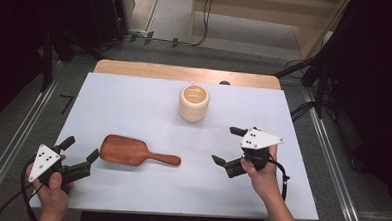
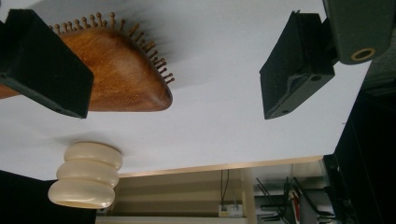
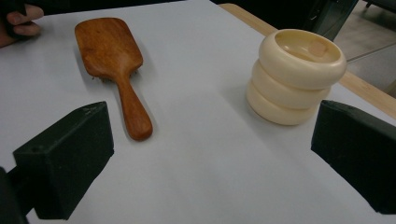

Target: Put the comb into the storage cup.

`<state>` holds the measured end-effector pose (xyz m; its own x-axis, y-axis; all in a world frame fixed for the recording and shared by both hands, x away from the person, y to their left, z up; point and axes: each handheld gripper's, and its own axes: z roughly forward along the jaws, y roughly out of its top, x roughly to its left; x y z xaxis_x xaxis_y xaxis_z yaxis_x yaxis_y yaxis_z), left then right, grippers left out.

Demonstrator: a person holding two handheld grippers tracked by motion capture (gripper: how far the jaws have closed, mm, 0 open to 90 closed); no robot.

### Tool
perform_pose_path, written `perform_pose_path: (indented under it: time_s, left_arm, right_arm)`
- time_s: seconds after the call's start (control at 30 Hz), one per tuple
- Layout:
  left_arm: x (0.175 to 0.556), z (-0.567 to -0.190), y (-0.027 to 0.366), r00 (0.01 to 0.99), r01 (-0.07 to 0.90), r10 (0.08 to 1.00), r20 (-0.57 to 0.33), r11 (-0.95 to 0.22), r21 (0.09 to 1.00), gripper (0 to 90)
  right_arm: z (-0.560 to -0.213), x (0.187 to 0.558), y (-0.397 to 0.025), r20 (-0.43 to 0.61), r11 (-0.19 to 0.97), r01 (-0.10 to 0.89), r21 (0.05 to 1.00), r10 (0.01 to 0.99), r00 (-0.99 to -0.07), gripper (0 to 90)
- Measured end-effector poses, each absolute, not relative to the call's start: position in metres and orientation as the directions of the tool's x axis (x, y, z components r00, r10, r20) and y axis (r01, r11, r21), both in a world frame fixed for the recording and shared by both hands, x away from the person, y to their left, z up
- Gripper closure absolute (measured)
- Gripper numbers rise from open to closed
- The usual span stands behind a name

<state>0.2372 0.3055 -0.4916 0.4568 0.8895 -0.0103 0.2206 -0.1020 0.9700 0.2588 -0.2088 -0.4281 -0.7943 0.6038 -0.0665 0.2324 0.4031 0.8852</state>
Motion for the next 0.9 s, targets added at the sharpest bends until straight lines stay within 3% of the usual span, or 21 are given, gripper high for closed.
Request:
perform_pose_path:
  time_s: [0.9]
  left_arm:
    - [0.236,-0.492,0.305,0.459,0.217,0.889,0.005,-0.117,0.969,10.2]
  right_arm:
    - [-0.416,0.293,-0.144,-0.085,0.521,0.249,0.816,0.535,-0.84,0.0]
